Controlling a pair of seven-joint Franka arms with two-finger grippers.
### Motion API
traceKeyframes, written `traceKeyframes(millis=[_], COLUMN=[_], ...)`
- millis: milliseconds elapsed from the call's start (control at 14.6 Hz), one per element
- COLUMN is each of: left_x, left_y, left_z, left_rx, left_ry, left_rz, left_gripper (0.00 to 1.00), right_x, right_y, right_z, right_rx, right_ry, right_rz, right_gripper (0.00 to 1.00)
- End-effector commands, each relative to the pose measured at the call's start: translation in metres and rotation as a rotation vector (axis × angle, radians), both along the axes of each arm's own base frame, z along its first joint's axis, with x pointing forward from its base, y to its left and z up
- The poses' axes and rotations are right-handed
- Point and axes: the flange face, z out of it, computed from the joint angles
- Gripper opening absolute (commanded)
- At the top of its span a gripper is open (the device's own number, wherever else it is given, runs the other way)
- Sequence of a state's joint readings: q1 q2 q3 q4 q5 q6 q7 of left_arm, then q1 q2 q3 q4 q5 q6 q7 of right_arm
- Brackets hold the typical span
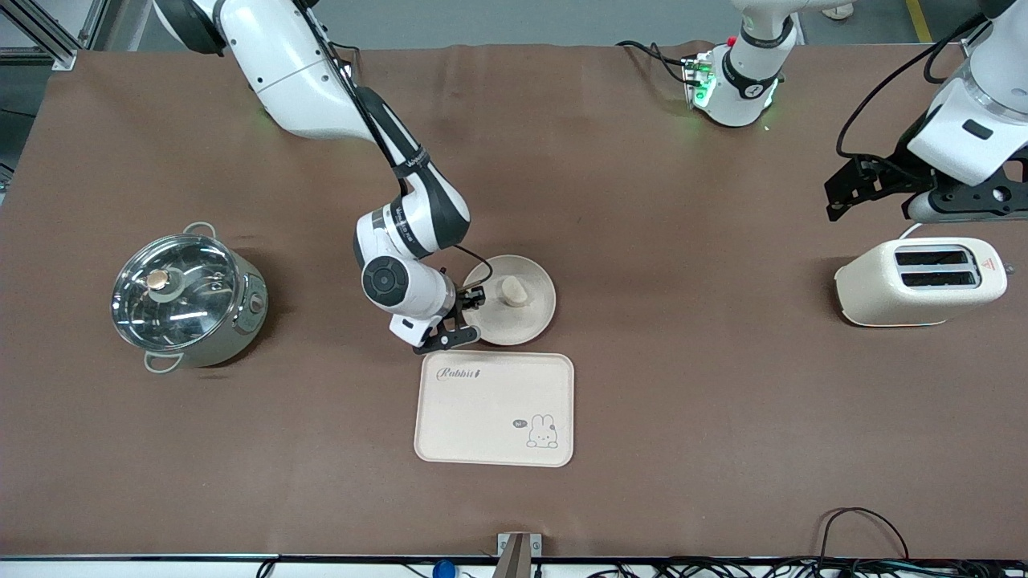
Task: Place bun in plate and plate on tray
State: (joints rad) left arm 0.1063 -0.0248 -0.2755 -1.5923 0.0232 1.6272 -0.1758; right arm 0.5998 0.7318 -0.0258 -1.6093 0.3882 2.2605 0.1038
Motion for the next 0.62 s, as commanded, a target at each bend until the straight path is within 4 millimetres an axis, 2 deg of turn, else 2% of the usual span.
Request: traceKeyframes(millis=[0,69,274,411,549], left_x=[0.0,0.002,0.003,0.01,0.011], left_y=[0.002,0.001,-0.001,0.01,0.008], left_z=[0.003,0.005,0.005,0.007,0.009], left_rx=[-0.003,-0.007,-0.054,-0.055,-0.055], left_ry=[-0.019,-0.023,-0.018,-0.026,-0.031], left_rz=[-0.013,-0.016,-0.028,-0.026,-0.038], left_gripper=[1.0,1.0,1.0,1.0,1.0], right_x=[-0.004,-0.004,-0.004,-0.005,-0.005], right_y=[0.002,0.002,0.002,0.003,0.002], right_z=[-0.004,-0.004,-0.004,-0.002,-0.001], right_rx=[0.007,0.007,0.006,0.006,0.004], right_ry=[0.003,0.003,0.005,0.01,0.014], right_rz=[-0.012,-0.012,-0.011,-0.009,-0.008], right_gripper=[0.32,0.31,0.18,0.08,0.01])
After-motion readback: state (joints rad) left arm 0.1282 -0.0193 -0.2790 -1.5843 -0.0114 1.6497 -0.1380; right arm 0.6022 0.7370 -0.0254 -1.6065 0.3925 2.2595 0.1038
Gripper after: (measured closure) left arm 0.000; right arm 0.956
